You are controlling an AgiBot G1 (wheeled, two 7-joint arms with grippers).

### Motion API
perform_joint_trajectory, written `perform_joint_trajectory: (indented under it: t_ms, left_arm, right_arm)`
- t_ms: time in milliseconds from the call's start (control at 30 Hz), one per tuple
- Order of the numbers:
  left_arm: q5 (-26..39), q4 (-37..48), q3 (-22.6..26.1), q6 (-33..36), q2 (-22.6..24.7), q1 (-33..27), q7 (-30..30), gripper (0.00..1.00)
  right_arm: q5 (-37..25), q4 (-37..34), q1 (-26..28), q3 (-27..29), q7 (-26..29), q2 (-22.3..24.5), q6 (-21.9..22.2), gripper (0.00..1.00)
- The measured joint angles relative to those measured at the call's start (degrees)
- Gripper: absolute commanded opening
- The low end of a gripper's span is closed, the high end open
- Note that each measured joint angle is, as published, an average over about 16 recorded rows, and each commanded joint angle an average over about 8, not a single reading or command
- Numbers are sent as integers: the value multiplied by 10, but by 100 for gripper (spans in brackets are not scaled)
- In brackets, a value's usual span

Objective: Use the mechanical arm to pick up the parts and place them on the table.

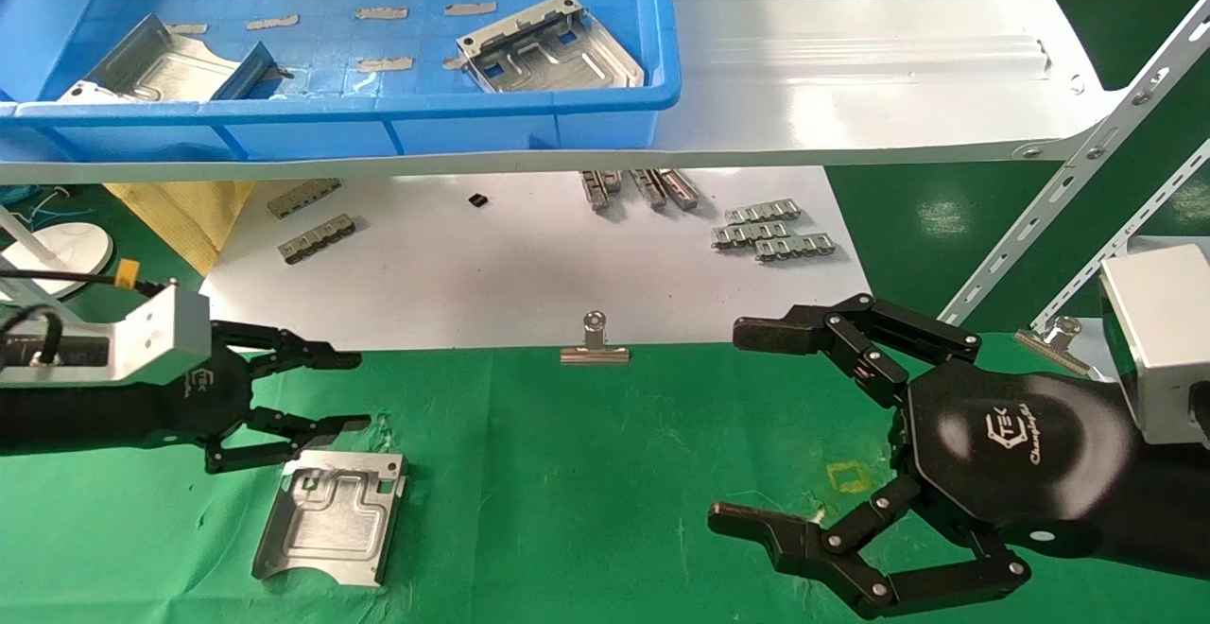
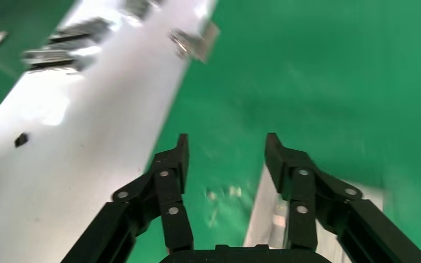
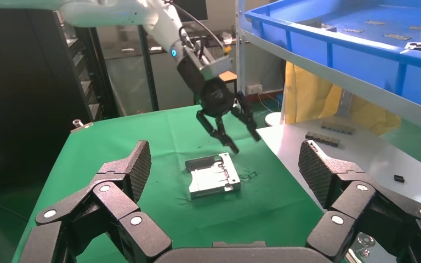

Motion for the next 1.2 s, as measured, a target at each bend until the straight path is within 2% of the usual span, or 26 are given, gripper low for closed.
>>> perform_joint_trajectory:
  t_ms: [167, 567, 1200]
  left_arm:
    - [-30, 1, -11, 1, -8, 12, -27, 100]
    - [-36, -27, -27, -2, -13, 28, -43, 100]
    - [-78, -214, -134, -19, -47, 129, -159, 100]
  right_arm:
    - [0, 0, 0, 0, 0, 0, 0, 100]
    - [0, 0, 0, 0, 0, 0, 0, 100]
    - [0, 0, 0, 0, 0, 0, 0, 100]
